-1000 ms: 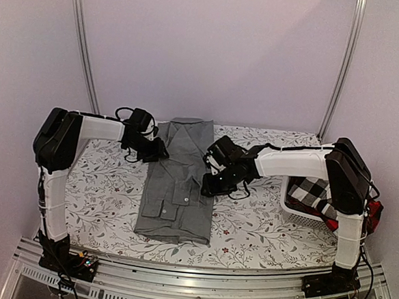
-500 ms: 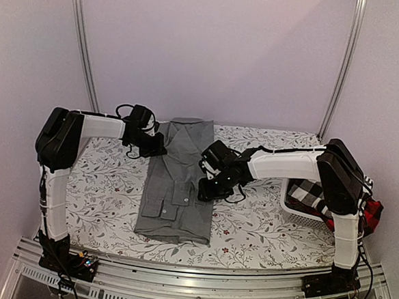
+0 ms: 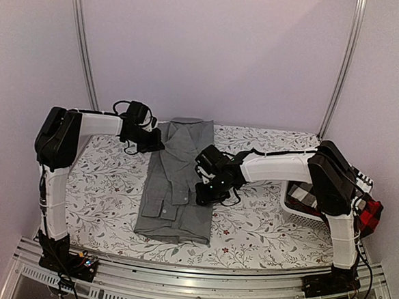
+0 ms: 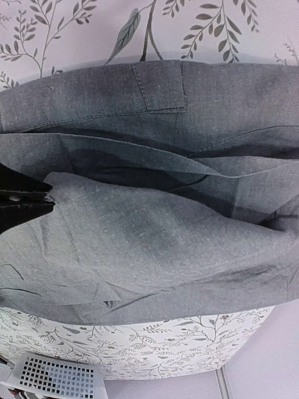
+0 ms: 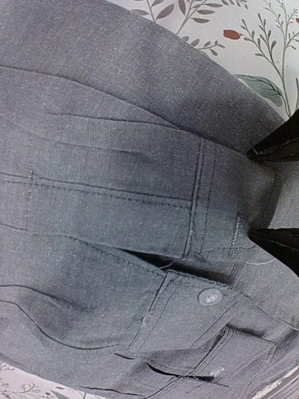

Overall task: Fold and stack the long sleeve shirts
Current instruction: Adjust the sleeve at the center of the board.

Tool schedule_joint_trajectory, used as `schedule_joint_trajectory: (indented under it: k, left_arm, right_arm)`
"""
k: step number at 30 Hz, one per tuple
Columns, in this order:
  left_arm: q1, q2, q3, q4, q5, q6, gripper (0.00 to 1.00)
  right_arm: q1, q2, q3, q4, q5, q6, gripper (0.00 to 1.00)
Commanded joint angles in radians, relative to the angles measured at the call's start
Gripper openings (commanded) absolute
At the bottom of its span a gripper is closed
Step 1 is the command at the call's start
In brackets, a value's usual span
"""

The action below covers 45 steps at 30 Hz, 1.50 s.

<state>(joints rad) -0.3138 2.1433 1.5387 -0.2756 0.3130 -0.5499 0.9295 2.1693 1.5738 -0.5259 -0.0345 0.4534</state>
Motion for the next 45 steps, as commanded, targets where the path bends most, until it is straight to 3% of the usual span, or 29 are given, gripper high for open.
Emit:
schedule_joint_trajectory:
  k: [1, 19, 30, 37, 41, 45]
  left_arm:
    - [0.015, 0.034, 0.043, -0.022, 0.014, 0.022, 0.0]
    - [0.025, 0.067, 0.052, -0.058, 0.019, 0.027, 0.02]
    - [0.024, 0.054, 0.051, -0.084, 0.013, 0.046, 0.1]
    - [0.02, 0.009, 0.016, -0.093, 0.006, 0.06, 0.33]
    - [0.015, -0.03, 0.0, -0.106, -0.018, 0.066, 0.35]
    - [0.005, -0.073, 0.0, -0.119, -0.045, 0.07, 0.31]
  right_arm:
    - [0.005, 0.028, 0.014, -0.033, 0.023, 0.017, 0.35]
    - [0.009, -0.056, 0.039, -0.073, 0.019, 0.016, 0.0]
    - [0.011, -0.127, -0.028, -0.097, 0.01, 0.02, 0.0]
    - [0.011, -0.152, -0.104, -0.071, -0.029, 0.026, 0.0]
    - [0.014, -0.141, -0.107, -0.065, -0.039, 0.023, 0.0]
    - [0.015, -0.147, -0.115, -0.065, -0.024, 0.022, 0.03]
